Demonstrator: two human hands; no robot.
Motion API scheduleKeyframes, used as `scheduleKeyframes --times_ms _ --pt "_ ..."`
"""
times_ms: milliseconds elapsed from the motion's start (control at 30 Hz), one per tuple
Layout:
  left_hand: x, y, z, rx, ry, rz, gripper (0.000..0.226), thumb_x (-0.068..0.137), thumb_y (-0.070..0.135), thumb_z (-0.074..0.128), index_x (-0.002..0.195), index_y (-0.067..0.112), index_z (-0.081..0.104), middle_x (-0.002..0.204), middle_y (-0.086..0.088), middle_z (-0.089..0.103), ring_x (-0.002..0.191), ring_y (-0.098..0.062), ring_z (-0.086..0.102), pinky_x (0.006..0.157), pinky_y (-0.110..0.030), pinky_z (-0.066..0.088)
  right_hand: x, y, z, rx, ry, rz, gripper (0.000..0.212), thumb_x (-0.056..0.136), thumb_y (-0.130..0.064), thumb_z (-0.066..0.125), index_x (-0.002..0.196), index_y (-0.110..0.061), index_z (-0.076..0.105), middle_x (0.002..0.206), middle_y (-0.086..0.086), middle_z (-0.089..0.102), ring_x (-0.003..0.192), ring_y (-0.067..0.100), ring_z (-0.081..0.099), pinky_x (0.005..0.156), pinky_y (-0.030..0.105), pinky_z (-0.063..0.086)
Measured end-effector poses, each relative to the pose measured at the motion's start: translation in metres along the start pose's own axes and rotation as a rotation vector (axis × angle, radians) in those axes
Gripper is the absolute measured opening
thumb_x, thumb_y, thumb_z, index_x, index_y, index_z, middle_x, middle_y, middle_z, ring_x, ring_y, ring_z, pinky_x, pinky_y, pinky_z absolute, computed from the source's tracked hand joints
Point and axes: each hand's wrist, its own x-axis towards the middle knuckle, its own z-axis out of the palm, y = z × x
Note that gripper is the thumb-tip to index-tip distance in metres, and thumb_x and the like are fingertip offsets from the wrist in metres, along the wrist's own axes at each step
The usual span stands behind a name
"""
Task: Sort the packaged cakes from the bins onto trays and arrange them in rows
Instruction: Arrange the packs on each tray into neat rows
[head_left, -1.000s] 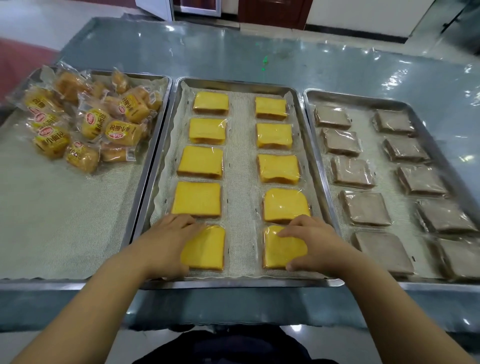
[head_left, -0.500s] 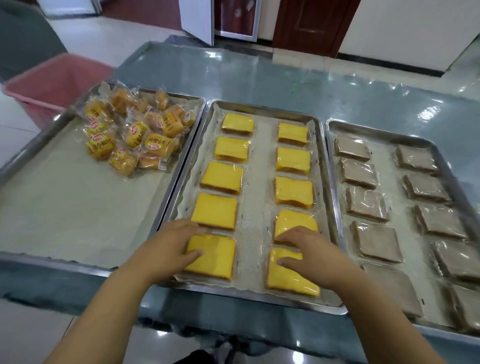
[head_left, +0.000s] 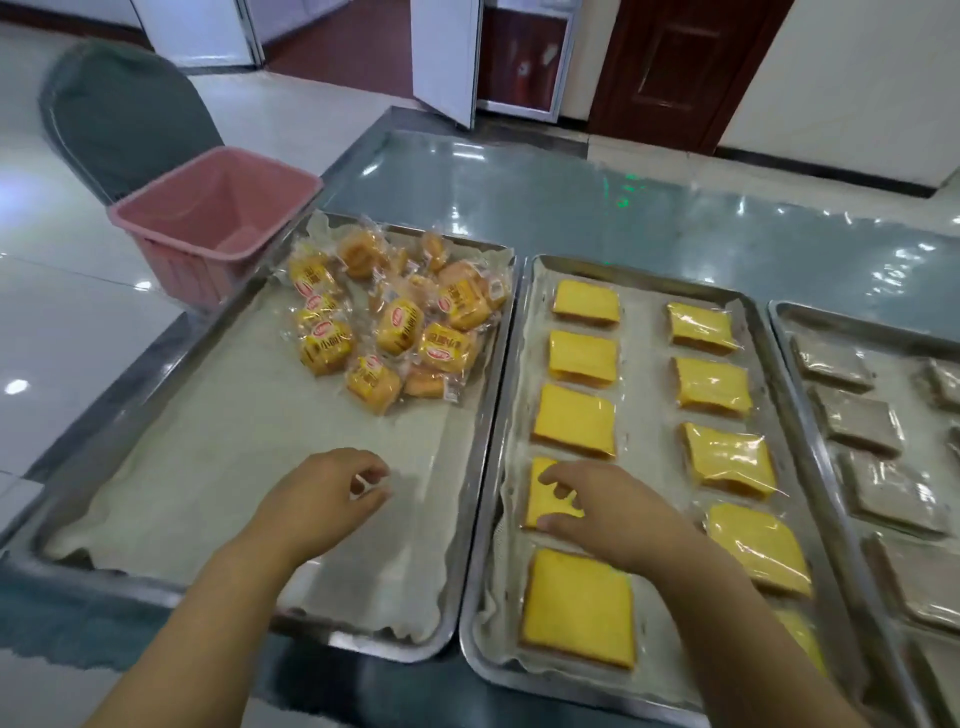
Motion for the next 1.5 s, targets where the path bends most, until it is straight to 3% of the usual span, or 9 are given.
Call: scheduleKeyframes --times_ms 233,433,633,867,933,1033,1200,1367,1500 --pt "0.063 -0.059 -0.047 -0.127 0.09 -0.074 0.02 0.086 0.031 0.065 0.104 0.022 0.064 0.101 0.005 0.063 0.083 -0.007 0.058 0.068 -0.023 0.045 0.07 -0.078 0.009 0.064 0.096 0.081 0.046 0.09 -0.043 0.058 0.132 -0.026 0.049 0.117 -0.005 0.06 0.103 0.012 0.057 0.086 0.03 0.05" --pt "0.112 -0.064 -0.049 -0.201 -0.019 -0.065 0.04 0.092 0.035 0.057 0.129 0.02 0.054 0.126 0.0 0.057 0.107 -0.018 0.056 0.091 -0.034 0.046 0.11 -0.11 0.02 0.208 0.154 0.182 0.045 0.091 -0.04 0.058 0.131 -0.021 0.051 0.119 -0.001 0.06 0.106 0.015 0.057 0.091 0.035 0.049" --pt "0.131 -0.061 -0.044 -0.315 -0.115 -0.077 0.043 0.092 0.029 0.058 0.133 0.019 0.047 0.131 -0.002 0.055 0.12 -0.021 0.051 0.1 -0.037 0.041 0.137 -0.122 0.031 0.452 0.148 0.223 0.029 0.097 -0.027 0.051 0.122 -0.016 0.056 0.116 0.004 0.062 0.101 0.017 0.058 0.086 0.032 0.047" --pt "0.113 -0.072 -0.04 -0.521 -0.16 -0.131 0.017 0.085 0.027 0.068 0.093 0.02 0.055 0.096 0.003 0.061 0.088 -0.013 0.058 0.071 -0.028 0.046 0.155 -0.134 0.046 0.805 0.167 0.286 0.023 0.096 -0.026 0.052 0.116 -0.018 0.06 0.1 -0.003 0.064 0.088 0.012 0.062 0.076 0.027 0.052" --pt "0.104 -0.074 -0.041 -0.636 -0.151 -0.162 0.014 0.087 0.03 0.064 0.092 0.019 0.058 0.092 -0.001 0.062 0.084 -0.018 0.06 0.072 -0.032 0.048 0.152 -0.136 0.047 0.881 0.221 0.297 0.018 0.095 -0.026 0.055 0.109 -0.019 0.064 0.094 -0.003 0.065 0.08 0.008 0.061 0.066 0.022 0.051" --pt "0.092 -0.073 -0.046 -0.832 -0.167 -0.234 0.024 0.093 0.038 0.051 0.093 0.015 0.06 0.086 -0.005 0.065 0.073 -0.02 0.062 0.066 -0.034 0.05 0.14 -0.137 0.05 1.052 0.231 0.298 0.014 0.094 -0.025 0.055 0.099 -0.019 0.067 0.098 0.004 0.067 0.082 0.015 0.063 0.066 0.024 0.053" --pt "0.08 -0.068 -0.04 -0.86 -0.03 -0.245 0.025 0.097 0.029 0.047 0.083 0.013 0.06 0.075 0.0 0.061 0.065 -0.016 0.055 0.059 -0.029 0.045 0.118 -0.145 0.062 1.35 0.267 0.398 0.021 0.096 -0.024 0.052 0.096 -0.012 0.069 0.093 0.006 0.07 0.08 0.02 0.065 0.062 0.027 0.052" --pt "0.066 -0.062 -0.033 -0.81 0.148 -0.264 0.024 0.096 0.02 0.05 0.078 0.012 0.064 0.078 -0.003 0.064 0.074 -0.019 0.06 0.067 -0.032 0.05 0.103 -0.152 0.067 1.265 0.375 0.39 0.023 0.098 -0.019 0.048 0.091 -0.01 0.068 0.084 0.005 0.068 0.07 0.016 0.062 0.055 0.024 0.049" --pt "0.056 -0.056 -0.028 -0.934 0.18 -0.312 0.026 0.096 0.018 0.048 0.076 0.006 0.059 0.073 -0.006 0.061 0.063 -0.015 0.054 0.049 -0.022 0.044 0.097 -0.158 0.072 1.225 0.458 0.393 0.026 0.099 -0.017 0.046 0.084 -0.011 0.067 0.083 0.005 0.071 0.069 0.014 0.066 0.052 0.023 0.048"
